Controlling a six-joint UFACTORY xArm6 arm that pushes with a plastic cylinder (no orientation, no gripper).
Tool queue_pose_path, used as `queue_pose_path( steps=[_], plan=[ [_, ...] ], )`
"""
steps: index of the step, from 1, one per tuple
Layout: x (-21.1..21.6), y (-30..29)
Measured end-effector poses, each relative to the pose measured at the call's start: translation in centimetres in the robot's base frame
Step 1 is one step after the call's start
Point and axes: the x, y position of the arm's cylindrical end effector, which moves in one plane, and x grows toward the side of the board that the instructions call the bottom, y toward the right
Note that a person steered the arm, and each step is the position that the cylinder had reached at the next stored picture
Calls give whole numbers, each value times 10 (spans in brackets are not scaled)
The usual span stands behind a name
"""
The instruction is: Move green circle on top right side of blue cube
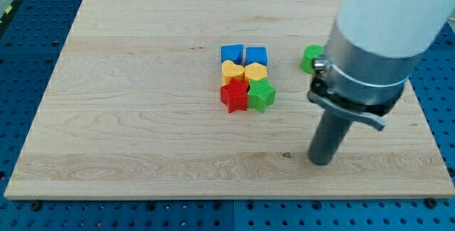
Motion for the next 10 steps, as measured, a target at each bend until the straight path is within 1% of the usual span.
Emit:
queue_pose_path(
  steps=[1,2,3,4,5,6,7,8,9,10],
  plan=[
    [-26,57],
    [-66,74],
    [-100,63],
    [-128,26],
    [-157,13],
    [-174,13],
    [-175,46],
    [-192,46],
    [-204,23],
    [-204,2]
  ],
)
